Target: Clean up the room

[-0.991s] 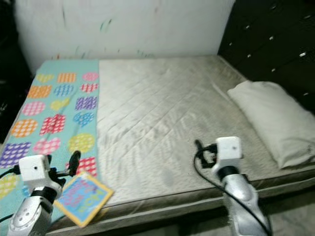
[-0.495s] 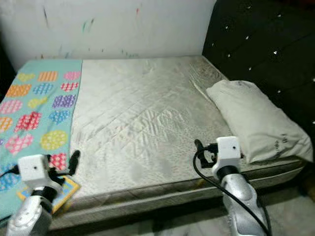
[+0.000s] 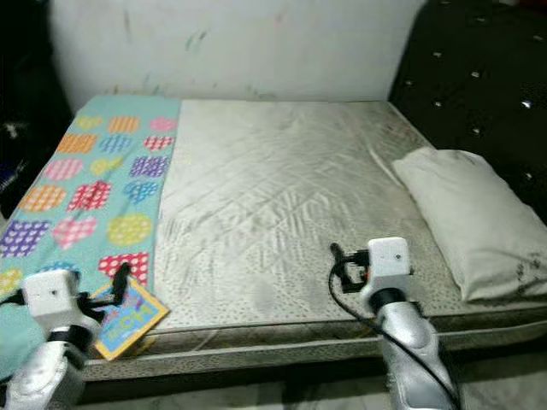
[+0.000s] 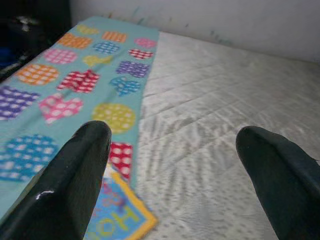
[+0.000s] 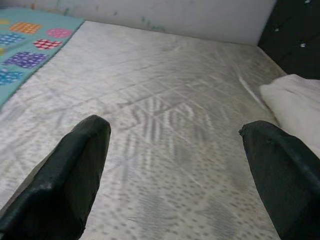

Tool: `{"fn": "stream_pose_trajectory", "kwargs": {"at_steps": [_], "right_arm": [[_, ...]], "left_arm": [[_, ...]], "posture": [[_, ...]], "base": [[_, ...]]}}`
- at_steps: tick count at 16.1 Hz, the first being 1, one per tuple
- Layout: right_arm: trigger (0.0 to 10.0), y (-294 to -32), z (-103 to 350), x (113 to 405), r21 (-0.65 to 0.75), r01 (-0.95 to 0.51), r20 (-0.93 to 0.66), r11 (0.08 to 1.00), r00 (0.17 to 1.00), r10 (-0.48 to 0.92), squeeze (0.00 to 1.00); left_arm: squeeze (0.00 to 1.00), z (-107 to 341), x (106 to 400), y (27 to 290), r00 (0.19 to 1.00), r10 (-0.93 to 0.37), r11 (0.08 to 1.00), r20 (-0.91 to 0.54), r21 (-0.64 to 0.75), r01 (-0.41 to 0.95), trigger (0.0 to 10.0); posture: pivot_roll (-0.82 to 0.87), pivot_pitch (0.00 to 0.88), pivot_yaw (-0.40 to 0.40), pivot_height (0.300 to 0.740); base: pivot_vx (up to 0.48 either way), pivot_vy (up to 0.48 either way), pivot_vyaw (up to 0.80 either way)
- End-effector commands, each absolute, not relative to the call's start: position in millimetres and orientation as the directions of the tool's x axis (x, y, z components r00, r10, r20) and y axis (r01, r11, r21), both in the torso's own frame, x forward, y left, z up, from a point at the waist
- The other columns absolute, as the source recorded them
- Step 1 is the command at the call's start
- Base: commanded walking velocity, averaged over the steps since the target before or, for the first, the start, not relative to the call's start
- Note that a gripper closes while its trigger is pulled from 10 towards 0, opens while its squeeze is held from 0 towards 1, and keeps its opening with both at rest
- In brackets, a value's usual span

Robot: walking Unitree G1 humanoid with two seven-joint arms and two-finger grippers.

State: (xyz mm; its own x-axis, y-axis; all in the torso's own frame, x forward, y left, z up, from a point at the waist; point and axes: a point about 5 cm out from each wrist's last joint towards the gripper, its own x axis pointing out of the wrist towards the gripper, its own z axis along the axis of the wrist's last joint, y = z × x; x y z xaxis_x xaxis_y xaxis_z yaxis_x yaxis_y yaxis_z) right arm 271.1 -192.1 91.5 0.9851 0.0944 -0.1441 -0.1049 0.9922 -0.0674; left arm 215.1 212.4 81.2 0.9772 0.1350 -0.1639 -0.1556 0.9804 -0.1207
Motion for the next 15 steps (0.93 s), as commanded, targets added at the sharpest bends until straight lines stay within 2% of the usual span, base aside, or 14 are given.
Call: {"fn": "stream_pose_trajectory", "kwargs": {"at_steps": [1, 12, 15], "right_arm": [[10.0, -197.0, 90.9, 270.0, -0.076, -0.094, -0.155, 0.993, 0.985, 0.082, 0.00], [10.0, -197.1, 90.4, 270.4, -0.075, -0.092, -0.156, 0.993, 0.985, 0.080, 0.00], [10.0, -197.0, 90.1, 270.1, -0.078, -0.095, -0.157, 0.992, 0.984, 0.082, 0.00]], "left_arm": [[0.00, 82.0, 216.8, 209.8, 0.978, 0.126, 0.982, -0.165, -0.119, -0.147, 10.0], [0.00, 81.5, 219.1, 209.6, 0.977, 0.125, 0.983, -0.171, -0.113, -0.146, 10.0], [0.00, 85.8, 219.5, 205.5, 0.988, 0.083, 0.987, -0.131, -0.130, -0.100, 10.0]], "posture": [[-0.09, 0.000, -0.040, 0.740], [-0.09, 0.000, -0.034, 0.740], [-0.10, 0.000, -0.033, 0.740]], "base": [[0.000, 0.480, 0.00], [0.000, 0.480, 0.00], [0.000, 0.130, 0.00]]}}
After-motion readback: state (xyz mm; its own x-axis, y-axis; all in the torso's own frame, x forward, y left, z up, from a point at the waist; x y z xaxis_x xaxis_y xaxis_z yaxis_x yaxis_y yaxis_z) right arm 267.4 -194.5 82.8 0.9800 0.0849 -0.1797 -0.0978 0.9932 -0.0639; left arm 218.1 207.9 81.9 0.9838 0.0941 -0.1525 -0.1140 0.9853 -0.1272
